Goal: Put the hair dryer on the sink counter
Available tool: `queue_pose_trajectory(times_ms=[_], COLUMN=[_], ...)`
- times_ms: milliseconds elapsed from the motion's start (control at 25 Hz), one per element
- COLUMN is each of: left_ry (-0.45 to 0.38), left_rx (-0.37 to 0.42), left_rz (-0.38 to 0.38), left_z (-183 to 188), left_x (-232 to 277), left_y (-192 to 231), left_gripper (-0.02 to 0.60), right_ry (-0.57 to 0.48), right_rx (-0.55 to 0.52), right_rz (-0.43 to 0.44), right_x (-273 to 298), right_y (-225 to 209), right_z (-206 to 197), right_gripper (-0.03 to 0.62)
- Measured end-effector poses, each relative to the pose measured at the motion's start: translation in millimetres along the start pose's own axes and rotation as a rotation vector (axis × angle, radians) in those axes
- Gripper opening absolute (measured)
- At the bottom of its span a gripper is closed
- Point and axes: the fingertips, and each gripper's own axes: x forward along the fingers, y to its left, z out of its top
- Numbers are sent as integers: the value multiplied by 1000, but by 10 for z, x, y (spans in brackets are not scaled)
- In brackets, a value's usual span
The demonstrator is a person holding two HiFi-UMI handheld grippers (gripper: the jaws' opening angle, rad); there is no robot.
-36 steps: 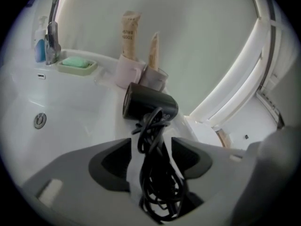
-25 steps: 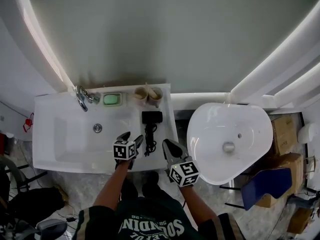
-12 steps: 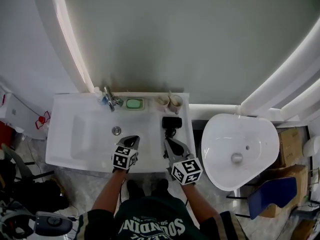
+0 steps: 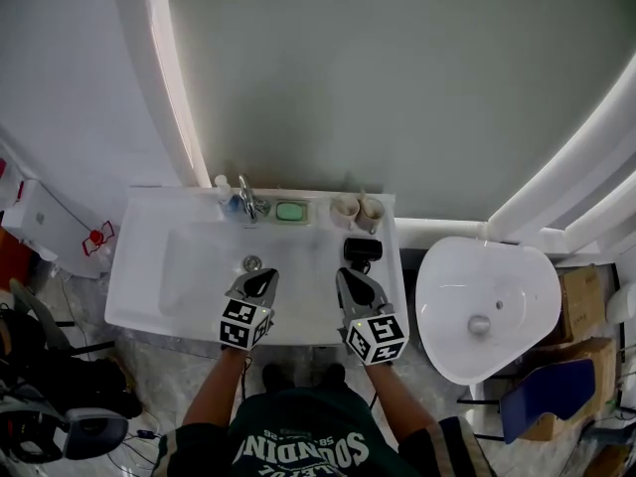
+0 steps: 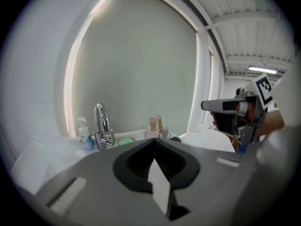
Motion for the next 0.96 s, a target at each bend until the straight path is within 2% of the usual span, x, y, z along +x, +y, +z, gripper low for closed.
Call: queue_pose_trajectory(times_ms=[200,960], left_ry=[-44,-65], left_rx=[-4,-50], left_rz=[3,-25], left_z=[118,34], left_x=[-190,-195], left_y=[113,203], left_gripper=[51,51], right_ry=[-9,-6], right_rx=[-3,11], right_rz=[-3,-36], right_x=[26,79], right_y=[145,143], right_z=[6,-64], right_gripper=[3,3])
